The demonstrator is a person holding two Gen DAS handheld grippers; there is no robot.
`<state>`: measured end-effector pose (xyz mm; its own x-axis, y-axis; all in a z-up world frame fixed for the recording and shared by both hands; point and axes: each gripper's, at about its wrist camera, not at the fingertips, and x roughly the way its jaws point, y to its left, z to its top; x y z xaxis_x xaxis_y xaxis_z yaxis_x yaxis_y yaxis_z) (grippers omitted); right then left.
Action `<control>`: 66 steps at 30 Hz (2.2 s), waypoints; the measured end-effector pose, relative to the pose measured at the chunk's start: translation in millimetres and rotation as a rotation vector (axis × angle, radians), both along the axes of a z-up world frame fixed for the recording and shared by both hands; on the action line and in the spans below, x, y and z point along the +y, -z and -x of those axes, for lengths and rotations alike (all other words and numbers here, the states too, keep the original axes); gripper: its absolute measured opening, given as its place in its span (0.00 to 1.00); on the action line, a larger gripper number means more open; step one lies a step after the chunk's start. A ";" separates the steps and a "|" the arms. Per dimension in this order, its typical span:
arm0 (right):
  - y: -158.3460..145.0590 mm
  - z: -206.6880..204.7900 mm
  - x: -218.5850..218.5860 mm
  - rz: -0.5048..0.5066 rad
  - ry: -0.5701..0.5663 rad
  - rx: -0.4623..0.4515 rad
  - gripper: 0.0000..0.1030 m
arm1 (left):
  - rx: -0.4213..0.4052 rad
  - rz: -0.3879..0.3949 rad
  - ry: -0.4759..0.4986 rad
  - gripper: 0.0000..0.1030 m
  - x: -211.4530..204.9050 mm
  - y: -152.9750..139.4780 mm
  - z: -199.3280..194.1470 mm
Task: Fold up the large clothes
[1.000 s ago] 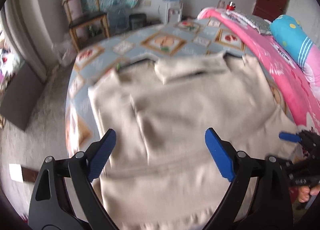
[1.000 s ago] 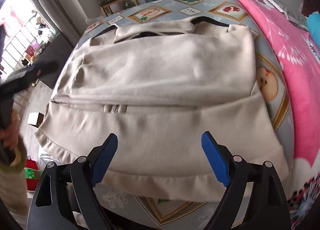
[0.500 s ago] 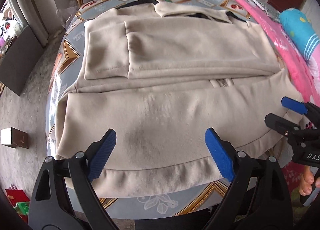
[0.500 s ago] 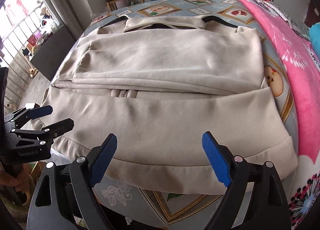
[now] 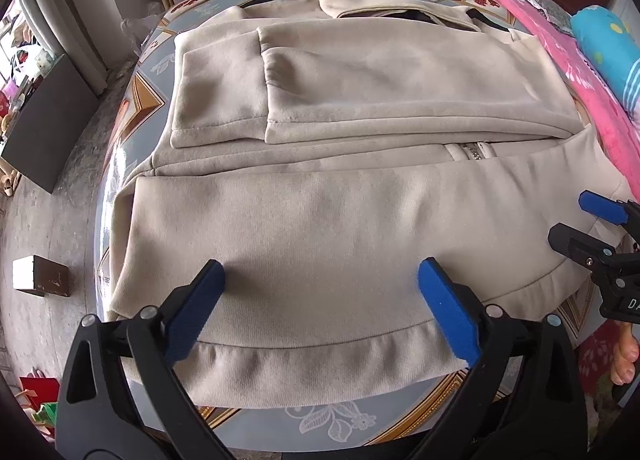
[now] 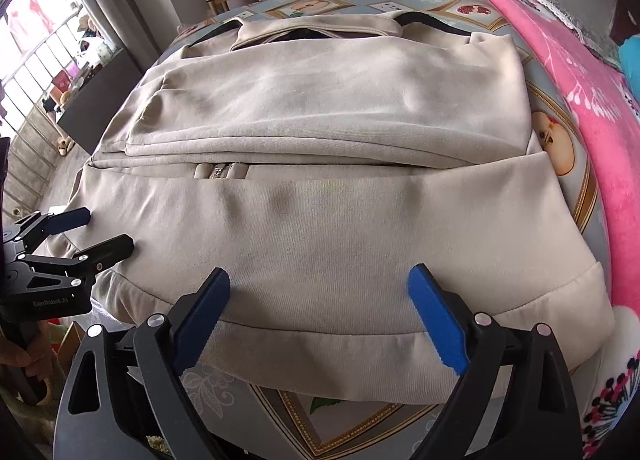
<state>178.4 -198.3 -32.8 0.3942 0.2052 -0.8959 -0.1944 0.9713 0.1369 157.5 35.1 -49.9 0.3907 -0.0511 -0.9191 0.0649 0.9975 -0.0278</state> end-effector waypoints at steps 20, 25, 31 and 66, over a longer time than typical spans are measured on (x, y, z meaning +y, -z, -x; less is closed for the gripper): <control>-9.5 0.6 14.5 -0.097 -0.041 -0.013 0.86 | -0.285 0.015 -0.070 0.91 67.5 -54.7 57.8; -4.1 -0.6 14.7 -0.106 -0.039 0.013 0.86 | -0.278 0.001 -0.090 0.68 88.2 -49.9 61.2; -2.9 -0.8 21.9 -0.068 -0.032 0.011 0.86 | -0.197 0.045 -0.085 0.46 97.0 -30.8 31.9; -2.3 0.1 25.5 -0.033 -0.029 0.014 0.86 | -0.121 0.591 0.048 0.37 151.3 -0.6 -24.4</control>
